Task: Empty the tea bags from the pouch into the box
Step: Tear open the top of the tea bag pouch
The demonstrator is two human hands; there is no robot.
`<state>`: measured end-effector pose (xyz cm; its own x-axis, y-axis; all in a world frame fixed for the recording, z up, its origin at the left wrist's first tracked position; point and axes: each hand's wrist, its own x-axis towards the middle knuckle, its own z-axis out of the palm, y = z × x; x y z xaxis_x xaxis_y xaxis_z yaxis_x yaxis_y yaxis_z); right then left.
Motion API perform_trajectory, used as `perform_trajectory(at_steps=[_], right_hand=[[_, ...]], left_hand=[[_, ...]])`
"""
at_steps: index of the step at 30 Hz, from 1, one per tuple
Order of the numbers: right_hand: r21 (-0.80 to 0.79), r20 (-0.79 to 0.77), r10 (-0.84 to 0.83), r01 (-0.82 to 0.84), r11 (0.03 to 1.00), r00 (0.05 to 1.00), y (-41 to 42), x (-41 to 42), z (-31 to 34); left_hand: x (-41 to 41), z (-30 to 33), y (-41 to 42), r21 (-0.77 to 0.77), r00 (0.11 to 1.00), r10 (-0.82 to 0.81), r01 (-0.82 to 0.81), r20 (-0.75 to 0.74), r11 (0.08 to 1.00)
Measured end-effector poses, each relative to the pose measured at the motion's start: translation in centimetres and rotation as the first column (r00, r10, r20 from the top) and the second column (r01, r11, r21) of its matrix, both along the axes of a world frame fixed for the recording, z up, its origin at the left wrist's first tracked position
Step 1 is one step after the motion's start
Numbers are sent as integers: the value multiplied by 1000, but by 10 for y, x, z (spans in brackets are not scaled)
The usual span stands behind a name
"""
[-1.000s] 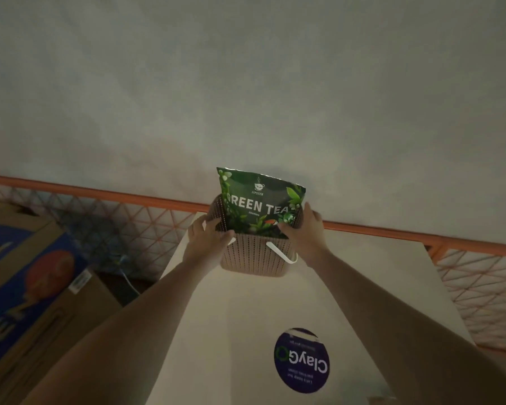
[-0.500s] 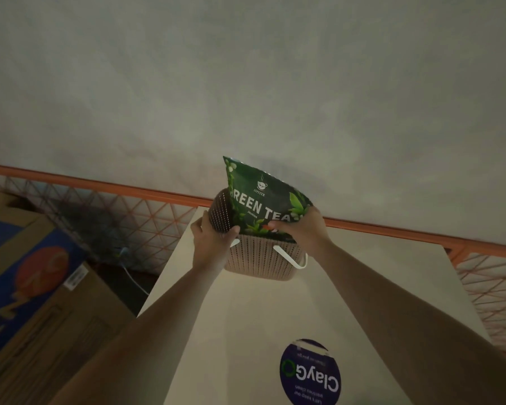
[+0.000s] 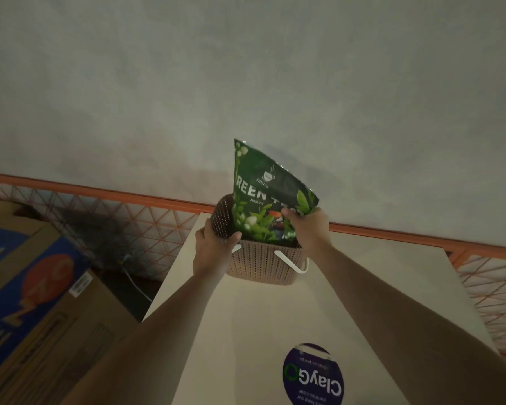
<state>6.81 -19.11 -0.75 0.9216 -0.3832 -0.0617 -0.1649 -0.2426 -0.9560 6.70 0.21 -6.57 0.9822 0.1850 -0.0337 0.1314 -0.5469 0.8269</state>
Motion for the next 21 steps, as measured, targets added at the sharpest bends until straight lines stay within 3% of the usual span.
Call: perform_trajectory(at_steps=[7,11,14,16,21], right_hand=[[-1,259,4,-4,1000,966,-5,-20,72],[-49,384,-15,37,998,923,-6,-43,108],[10,460,-27,25,1000,887,-8,-66,124],[76,485,-28,-11,997,874,-10,-86,130],[205,405,51,-145,968,913,-17,-141,101]], left_hand=[[4,44,-8,-46,990,14,-8,142,999],[-6,103,-19,-114,941,-59,102,332,988],[-22,137,-25,-264,927,-107,211,361,941],[-37,148,-26,-345,921,-158,287,357,893],[-91,140,-25,-331,928,-213,313,304,890]])
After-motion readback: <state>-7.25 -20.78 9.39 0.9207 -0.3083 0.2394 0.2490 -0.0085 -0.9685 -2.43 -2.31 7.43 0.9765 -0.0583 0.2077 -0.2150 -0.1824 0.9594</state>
